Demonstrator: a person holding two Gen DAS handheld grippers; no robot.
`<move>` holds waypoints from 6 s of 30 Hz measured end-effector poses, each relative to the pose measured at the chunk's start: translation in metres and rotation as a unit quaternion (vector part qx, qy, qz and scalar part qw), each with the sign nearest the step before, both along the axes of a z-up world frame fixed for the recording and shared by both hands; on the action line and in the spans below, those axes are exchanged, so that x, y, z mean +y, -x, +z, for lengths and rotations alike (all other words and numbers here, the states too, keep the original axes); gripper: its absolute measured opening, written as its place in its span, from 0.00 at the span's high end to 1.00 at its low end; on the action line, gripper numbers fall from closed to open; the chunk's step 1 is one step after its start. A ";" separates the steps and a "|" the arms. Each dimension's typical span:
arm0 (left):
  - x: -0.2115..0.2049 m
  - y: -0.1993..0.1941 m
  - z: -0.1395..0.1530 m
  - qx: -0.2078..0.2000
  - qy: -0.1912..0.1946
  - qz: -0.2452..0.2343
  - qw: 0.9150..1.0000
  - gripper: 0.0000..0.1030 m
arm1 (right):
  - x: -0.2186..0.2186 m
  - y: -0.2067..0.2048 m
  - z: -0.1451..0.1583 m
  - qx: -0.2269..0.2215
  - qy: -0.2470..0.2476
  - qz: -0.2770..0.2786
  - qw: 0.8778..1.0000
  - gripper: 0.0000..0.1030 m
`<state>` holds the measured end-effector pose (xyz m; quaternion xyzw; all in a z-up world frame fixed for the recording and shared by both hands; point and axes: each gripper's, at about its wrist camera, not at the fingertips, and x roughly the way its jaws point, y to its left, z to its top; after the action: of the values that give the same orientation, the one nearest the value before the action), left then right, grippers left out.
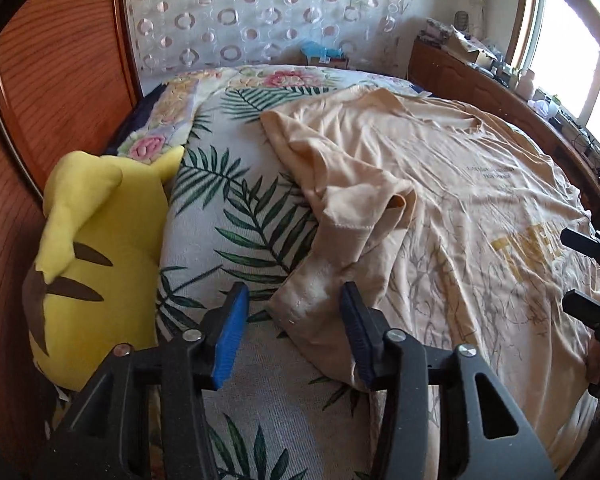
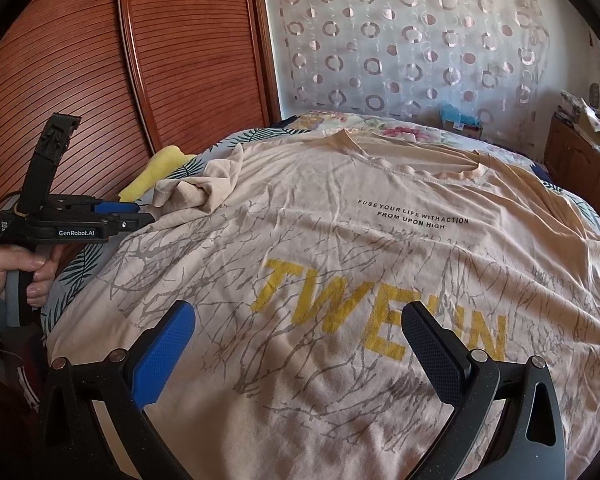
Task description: Fold small clothes
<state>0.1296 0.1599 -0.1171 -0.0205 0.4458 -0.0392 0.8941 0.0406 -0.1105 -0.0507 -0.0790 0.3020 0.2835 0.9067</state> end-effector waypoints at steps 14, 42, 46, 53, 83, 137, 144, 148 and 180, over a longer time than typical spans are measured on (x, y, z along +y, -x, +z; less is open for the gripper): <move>-0.054 0.060 0.058 -0.080 0.036 -0.075 0.993 0.94 | -0.001 0.000 0.000 0.003 -0.002 0.001 1.000 0.01; -0.004 0.124 0.075 -0.198 0.020 0.089 0.976 0.24 | 0.036 -0.015 0.039 -0.035 0.002 0.071 0.997 0.12; 0.006 0.129 0.074 -0.202 0.013 0.110 0.973 0.24 | 0.068 -0.028 0.038 -0.019 0.005 0.125 0.992 0.26; 0.016 0.135 0.070 -0.195 0.003 0.125 0.973 0.24 | 0.139 -0.047 0.014 0.001 0.063 0.177 0.982 0.33; -0.008 0.105 0.045 -0.159 0.012 0.096 0.983 0.24 | 0.081 -0.127 0.035 0.013 0.039 0.000 0.999 0.77; -0.004 -0.116 0.021 -0.021 -0.040 0.034 0.998 0.98 | -0.023 -0.117 0.016 0.030 0.090 -0.049 0.994 0.49; 0.016 -0.117 0.031 -0.032 -0.032 0.057 0.997 0.97 | -0.023 -0.117 0.016 0.029 0.091 -0.050 0.994 0.48; 0.012 -0.103 0.044 -0.052 -0.012 0.043 0.998 0.97 | -0.023 -0.117 0.016 0.029 0.091 -0.050 0.994 0.48; -0.080 -0.052 0.000 -0.022 -0.033 -0.085 0.996 0.29 | -0.023 -0.115 0.017 0.018 0.099 -0.061 0.993 0.47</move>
<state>0.1813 0.0801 -0.1169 0.0481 0.4268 -0.1004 0.8975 0.1552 -0.1337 -0.0339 -0.1451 0.3490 0.1977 0.9045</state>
